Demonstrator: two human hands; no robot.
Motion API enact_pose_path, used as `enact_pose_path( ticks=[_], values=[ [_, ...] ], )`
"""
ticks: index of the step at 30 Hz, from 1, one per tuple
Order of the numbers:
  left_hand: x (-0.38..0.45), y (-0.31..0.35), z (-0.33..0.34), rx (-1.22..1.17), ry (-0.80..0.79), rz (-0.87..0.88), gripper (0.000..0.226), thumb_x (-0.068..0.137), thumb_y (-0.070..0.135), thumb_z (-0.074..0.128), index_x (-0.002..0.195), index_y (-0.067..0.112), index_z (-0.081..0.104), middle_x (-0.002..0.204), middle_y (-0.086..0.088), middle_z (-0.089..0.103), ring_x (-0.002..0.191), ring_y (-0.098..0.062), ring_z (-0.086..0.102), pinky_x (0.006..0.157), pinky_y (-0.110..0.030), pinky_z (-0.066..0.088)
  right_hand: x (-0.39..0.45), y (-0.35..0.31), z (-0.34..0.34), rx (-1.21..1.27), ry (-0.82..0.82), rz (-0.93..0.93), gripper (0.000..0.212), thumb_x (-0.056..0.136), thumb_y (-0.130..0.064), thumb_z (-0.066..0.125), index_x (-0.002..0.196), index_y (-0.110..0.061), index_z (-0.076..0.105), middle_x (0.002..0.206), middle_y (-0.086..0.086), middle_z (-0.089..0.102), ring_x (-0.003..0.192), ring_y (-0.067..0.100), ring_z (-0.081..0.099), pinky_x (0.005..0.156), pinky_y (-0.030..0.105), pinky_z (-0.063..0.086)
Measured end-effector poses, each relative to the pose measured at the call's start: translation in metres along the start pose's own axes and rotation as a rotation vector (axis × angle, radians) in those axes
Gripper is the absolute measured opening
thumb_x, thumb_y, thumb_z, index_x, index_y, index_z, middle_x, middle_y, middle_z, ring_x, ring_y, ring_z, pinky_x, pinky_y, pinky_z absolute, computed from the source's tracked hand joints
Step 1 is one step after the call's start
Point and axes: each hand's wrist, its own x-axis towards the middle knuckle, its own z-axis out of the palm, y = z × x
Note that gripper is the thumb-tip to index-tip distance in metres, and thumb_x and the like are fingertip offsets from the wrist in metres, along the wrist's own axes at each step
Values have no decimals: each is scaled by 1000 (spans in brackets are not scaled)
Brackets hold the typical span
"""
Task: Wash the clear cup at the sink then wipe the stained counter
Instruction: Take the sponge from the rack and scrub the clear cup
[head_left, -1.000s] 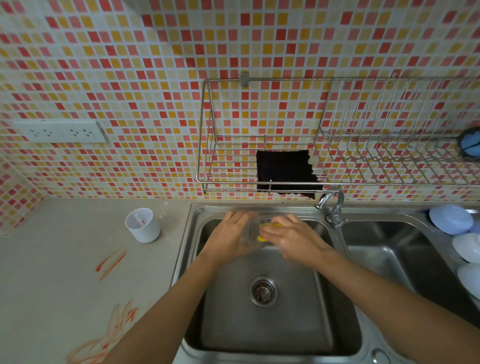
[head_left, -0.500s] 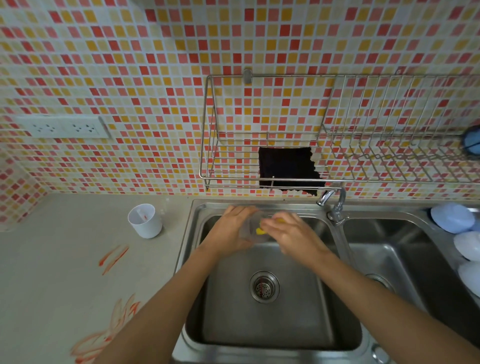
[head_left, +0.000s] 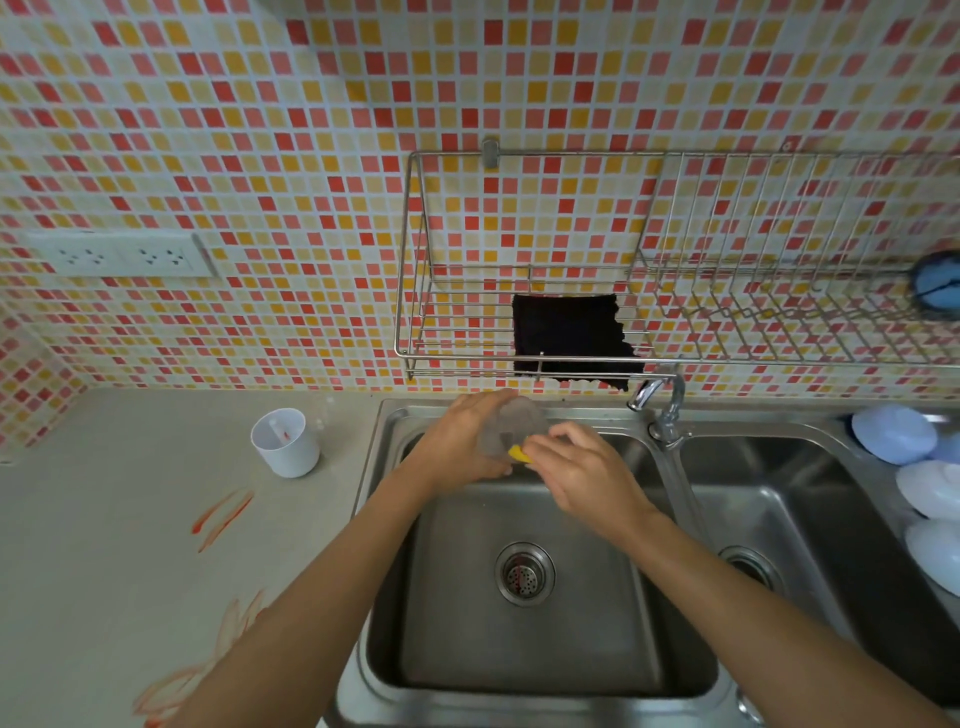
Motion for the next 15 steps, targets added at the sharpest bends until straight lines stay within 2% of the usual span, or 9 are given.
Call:
enact_pose_path(
  ticks=[3, 6, 8, 11, 15],
  values=[
    [-5, 3, 6, -48, 83, -13, 90, 72, 35, 81, 147, 24, 32, 146, 2, 41, 133, -14, 36, 108, -31, 35, -3, -3, -5, -44, 107, 47, 19, 98, -17, 51, 92, -10, 68, 92, -4, 70, 87, 22, 56, 74, 33, 48],
    [-12, 7, 21, 18, 199, -22, 95, 67, 41, 83, 145, 29, 31, 139, -2, 35, 126, -17, 34, 100, -28, 36, -7, -6, -2, -42, 161, 127, 9, 92, -10, 60, 96, -10, 68, 92, -4, 70, 88, 21, 57, 75, 33, 49],
    [-15, 8, 33, 86, 266, -54, 100, 62, 47, 84, 144, 30, 30, 132, -4, 38, 119, -18, 38, 98, -30, 36, -8, -11, 1, -18, 156, 154, 11, 87, -7, 65, 97, -10, 68, 93, -5, 70, 88, 21, 57, 75, 33, 50],
    [-13, 9, 41, 73, 327, -129, 93, 60, 51, 84, 137, 23, 40, 125, -3, 46, 113, -19, 43, 96, -32, 41, -10, -16, 2, 27, 141, 155, 10, 87, -7, 65, 96, -10, 68, 93, -5, 70, 88, 21, 57, 74, 34, 51],
    [-11, 5, 37, 94, 272, -37, 80, 66, 44, 82, 132, 16, 48, 127, 0, 52, 116, -17, 45, 100, -32, 43, -12, -18, 1, 100, 54, 111, 12, 93, -12, 57, 99, -10, 68, 95, -5, 69, 89, 19, 52, 74, 33, 48]
  ],
)
